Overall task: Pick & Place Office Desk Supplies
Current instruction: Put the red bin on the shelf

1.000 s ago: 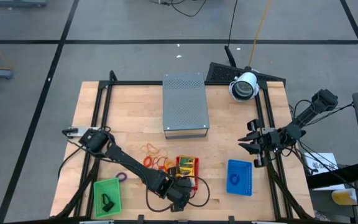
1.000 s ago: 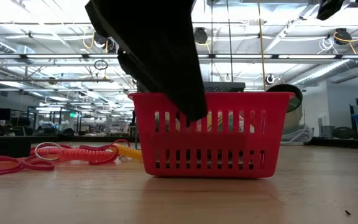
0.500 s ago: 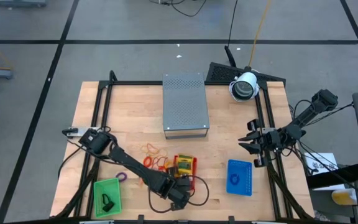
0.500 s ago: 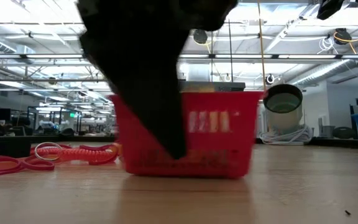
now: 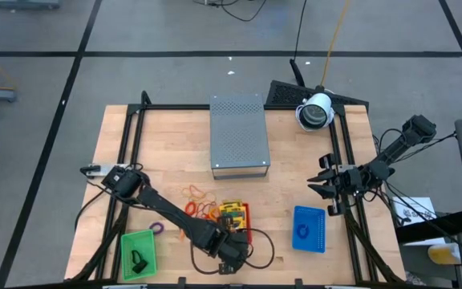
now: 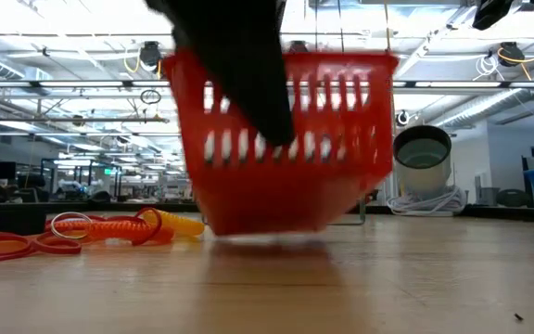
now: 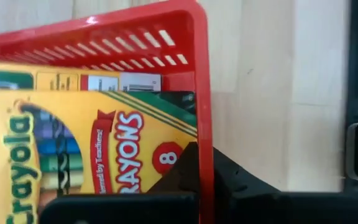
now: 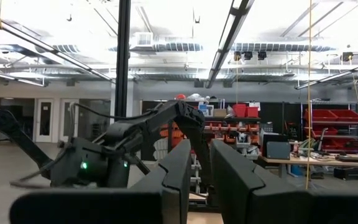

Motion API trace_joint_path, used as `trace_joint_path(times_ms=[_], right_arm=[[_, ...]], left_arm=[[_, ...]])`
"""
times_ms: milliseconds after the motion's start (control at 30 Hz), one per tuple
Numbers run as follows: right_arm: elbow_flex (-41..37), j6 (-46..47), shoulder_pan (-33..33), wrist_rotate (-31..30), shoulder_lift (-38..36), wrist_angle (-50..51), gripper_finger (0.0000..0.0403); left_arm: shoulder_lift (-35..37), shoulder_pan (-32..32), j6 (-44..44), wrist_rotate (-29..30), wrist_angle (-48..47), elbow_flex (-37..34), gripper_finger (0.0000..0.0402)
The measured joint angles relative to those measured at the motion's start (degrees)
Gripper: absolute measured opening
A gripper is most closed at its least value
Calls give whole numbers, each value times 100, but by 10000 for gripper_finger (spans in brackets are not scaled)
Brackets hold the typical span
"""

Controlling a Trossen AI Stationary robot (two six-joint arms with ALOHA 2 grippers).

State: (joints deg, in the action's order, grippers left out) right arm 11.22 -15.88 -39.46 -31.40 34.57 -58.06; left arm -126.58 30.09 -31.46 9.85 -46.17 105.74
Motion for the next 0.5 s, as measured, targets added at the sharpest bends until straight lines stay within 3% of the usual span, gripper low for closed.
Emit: trace_joint_path(times_ms=[500], right_arm=[[0, -2, -1, 0, 0, 9, 50]], left_arm=[[4, 44, 119, 229, -839, 844, 1]])
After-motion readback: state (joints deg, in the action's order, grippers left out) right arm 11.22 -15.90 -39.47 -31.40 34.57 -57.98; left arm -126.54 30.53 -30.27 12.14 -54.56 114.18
